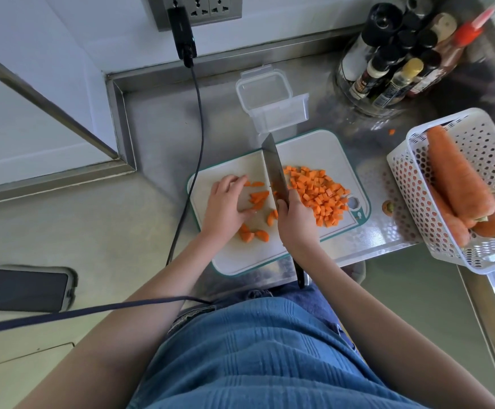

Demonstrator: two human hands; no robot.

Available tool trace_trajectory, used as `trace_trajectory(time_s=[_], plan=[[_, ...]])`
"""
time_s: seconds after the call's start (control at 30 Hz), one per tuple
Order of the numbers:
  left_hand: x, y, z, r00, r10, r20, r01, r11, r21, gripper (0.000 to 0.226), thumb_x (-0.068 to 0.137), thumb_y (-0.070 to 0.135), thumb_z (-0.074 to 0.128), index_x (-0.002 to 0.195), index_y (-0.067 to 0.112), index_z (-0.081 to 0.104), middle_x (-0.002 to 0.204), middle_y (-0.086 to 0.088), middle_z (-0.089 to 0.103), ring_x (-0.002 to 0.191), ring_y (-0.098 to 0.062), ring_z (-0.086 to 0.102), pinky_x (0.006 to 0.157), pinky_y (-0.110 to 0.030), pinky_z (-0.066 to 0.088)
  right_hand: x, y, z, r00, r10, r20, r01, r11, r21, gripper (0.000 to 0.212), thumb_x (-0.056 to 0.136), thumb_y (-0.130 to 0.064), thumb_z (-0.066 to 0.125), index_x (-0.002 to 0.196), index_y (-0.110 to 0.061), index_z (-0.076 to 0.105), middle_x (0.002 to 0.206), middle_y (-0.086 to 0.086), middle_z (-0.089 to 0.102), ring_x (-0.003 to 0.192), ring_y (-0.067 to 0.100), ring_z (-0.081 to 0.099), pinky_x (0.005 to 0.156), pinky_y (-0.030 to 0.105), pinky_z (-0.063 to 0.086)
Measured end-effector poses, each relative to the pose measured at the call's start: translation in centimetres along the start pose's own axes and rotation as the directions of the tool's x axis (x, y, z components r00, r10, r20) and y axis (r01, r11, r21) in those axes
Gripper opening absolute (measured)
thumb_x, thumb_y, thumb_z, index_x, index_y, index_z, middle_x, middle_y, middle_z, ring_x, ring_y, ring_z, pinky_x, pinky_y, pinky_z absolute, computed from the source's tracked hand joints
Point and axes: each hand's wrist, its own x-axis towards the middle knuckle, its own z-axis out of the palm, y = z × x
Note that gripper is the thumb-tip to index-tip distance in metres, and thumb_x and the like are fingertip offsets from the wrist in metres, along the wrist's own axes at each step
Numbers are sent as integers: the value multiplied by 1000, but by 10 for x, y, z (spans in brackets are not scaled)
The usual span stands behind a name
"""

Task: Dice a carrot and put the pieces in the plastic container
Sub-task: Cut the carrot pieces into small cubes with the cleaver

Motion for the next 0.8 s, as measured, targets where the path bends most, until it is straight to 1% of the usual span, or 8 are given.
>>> trace_trajectory(time_s=[0.07,0.2,0.27,0.37,0.43,0.5,0.67,0.8], plan=[[6,-1,1,1000,16,5,-16,999,28,73,70,24,80,133,4,48,127,-13,51,116,-31,42,100,-35,33,-2,-3,6,1000,24,-5,-24,1000,-5,14,103,-23,33,101,-11,40,68,4,52,58,24,50,45,29,30],[15,1,0,997,78,13,-78,997,-1,51,72,16,78,119,2,61,115,-12,58,109,-32,49,97,-25,32,-3,-8,17,999,50,-14,-50,999,12,19,103,-24,30,105,-8,40,81,16,60,69,35,57,53,34,39],[16,2,1,996,93,5,-93,995,-21,40,73,13,76,111,5,66,106,-10,60,103,-29,52,90,-18,31,-4,-7,16,999,35,2,-35,999,0,20,103,-25,31,106,-7,40,79,15,57,66,33,54,49,33,34],[15,5,4,997,83,-2,-83,996,-46,31,74,9,74,104,7,70,100,-7,63,96,-28,55,86,-23,38,-7,-4,12,1000,-11,11,11,1000,-13,14,103,-23,34,99,-10,38,73,11,54,63,32,51,45,32,29],[13,6,6,998,63,-13,-64,996,-60,31,76,11,73,106,9,70,99,-6,63,95,-26,55,84,-26,42,-8,-2,9,1000,-16,-19,16,1000,2,13,103,-24,34,97,-12,37,69,9,53,62,32,52,45,32,31],[12,7,6,998,65,-24,-67,996,-54,33,77,14,73,109,10,69,100,-5,63,95,-26,55,83,-23,40,-8,-3,8,999,-20,-37,20,1000,4,17,103,-26,33,102,-10,39,68,8,52,61,32,52,44,31,31],[14,8,7,999,35,-26,-36,998,-53,36,77,17,73,110,7,66,107,-7,61,99,-24,56,87,-24,42,-10,-11,7,997,-65,-29,65,998,2,23,103,-27,33,111,-6,37,75,16,59,61,33,55,41,29,30],[16,11,5,999,29,-36,-32,995,-97,26,74,5,73,100,2,69,93,-9,55,82,-14,51,76,-11,35,-11,-17,9,997,-81,-2,81,993,-80,26,103,-28,31,115,-5,34,78,14,57,61,30,51,40,29,26]])
